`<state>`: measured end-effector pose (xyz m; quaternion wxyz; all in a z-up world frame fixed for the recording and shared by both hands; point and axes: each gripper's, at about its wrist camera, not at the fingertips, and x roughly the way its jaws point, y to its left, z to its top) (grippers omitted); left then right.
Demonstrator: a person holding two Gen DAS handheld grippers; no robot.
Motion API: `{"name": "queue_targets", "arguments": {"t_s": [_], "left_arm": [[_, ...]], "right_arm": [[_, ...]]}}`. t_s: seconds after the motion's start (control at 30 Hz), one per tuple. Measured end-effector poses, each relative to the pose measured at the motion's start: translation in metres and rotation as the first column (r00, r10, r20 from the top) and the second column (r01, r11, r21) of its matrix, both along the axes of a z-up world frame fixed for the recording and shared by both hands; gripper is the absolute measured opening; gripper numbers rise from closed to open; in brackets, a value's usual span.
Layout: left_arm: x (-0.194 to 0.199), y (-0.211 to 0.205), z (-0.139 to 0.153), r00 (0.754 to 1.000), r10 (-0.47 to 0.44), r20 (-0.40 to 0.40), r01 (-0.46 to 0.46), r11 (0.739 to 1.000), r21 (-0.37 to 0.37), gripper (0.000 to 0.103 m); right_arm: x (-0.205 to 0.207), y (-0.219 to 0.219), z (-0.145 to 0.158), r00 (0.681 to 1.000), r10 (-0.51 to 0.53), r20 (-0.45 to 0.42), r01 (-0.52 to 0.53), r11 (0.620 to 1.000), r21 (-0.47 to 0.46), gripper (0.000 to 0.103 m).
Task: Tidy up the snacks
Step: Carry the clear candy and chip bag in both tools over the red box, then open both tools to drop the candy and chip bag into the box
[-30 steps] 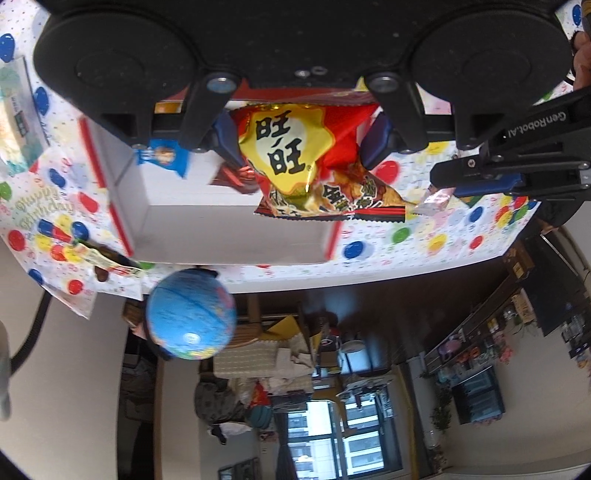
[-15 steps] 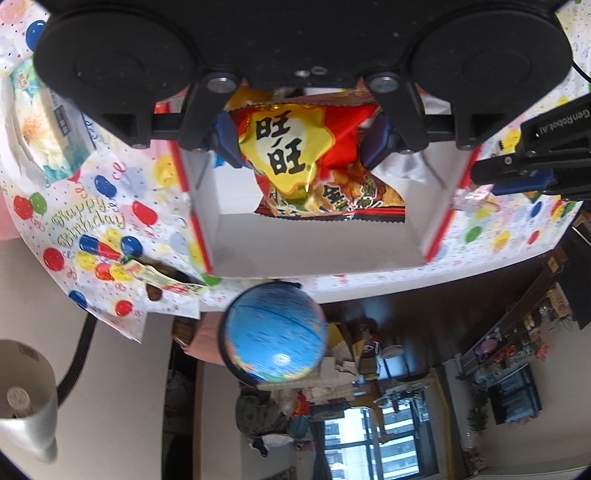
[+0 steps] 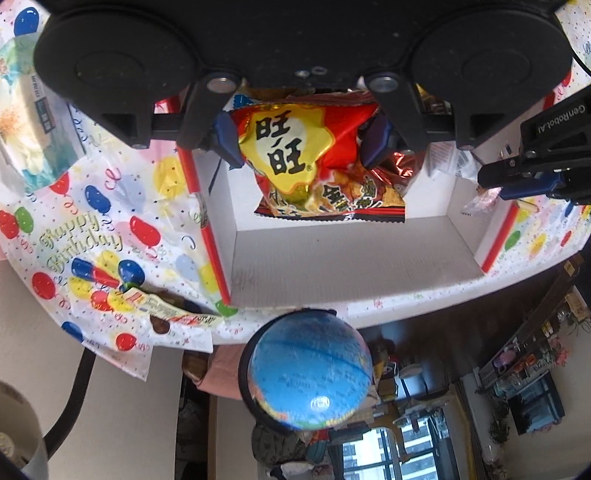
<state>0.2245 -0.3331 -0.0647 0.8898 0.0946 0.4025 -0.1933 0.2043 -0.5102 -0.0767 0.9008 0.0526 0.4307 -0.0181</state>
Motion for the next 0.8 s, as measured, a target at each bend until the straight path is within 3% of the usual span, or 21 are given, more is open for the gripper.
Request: {"name": "queue_targets", "arguments": {"t_s": [0.43,0.8], "left_arm": [[0.03,-0.016,-0.027,0.999,0.001,-0.047,0.004,0.996,0.095,0.019],[0.033,-0.02,-0.032,0.998,0.002,-0.07,0.004,0.995,0.095,0.021]], "right_arm": [[0.028,-0.004,-0.018,0.997,-0.021,-0.068,0.021,1.0,0.006,0.069],[0.029,-0.003,-0.019,0.998,0.0,-0.07,0.001,1.0,0.013,0.077]]}}
